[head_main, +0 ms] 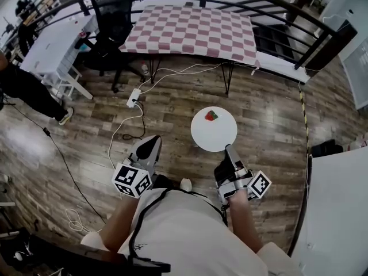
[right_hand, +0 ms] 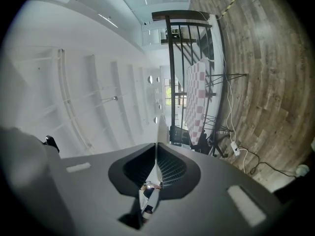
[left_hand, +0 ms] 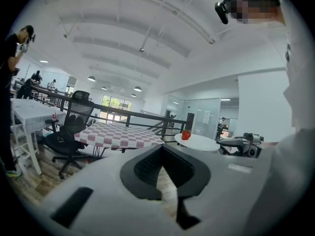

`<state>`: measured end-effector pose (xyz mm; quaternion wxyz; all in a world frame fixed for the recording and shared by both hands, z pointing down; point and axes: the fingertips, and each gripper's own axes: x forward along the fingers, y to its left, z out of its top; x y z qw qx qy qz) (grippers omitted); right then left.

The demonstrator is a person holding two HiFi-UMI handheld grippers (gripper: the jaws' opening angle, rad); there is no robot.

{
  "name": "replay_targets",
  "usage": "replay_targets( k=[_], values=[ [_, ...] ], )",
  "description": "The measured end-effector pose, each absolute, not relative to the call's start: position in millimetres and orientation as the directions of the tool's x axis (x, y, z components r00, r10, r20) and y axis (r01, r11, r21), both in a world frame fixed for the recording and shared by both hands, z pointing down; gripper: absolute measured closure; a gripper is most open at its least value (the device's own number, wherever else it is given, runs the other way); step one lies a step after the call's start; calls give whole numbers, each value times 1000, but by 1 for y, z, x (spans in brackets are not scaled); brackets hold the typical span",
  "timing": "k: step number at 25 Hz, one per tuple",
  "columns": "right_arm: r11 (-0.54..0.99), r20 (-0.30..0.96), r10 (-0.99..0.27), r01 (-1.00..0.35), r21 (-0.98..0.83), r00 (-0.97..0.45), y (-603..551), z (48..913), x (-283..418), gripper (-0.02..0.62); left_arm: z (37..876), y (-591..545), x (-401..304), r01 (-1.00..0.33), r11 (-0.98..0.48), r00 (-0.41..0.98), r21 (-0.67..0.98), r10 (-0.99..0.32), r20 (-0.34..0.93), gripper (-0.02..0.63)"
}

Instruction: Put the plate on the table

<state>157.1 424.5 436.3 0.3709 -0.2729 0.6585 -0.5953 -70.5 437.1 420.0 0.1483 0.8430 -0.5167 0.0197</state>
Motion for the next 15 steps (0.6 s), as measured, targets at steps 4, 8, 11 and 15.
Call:
replay_targets(
  k=[4, 8, 11, 15],
  values=[
    [145, -165, -802, 81, -986, -575, 423, 436, 168, 575, 421, 436, -60, -877, -425, 467, 224, -863, 193, 600],
    [146, -165, -808, 80, -986, -565, 421, 437, 178, 575, 422, 432, -51, -874, -434, 476, 220, -857, 197, 600],
    [149, -167, -812, 77, -986, -559, 418, 438, 181, 575, 421, 428, -48, -869, -444, 485, 218, -852, 197, 600],
    [151, -169, -818, 78, -985, -550, 413, 438, 182, 575, 422, 419, -45, -864, -455, 495, 216, -846, 198, 600]
  ],
)
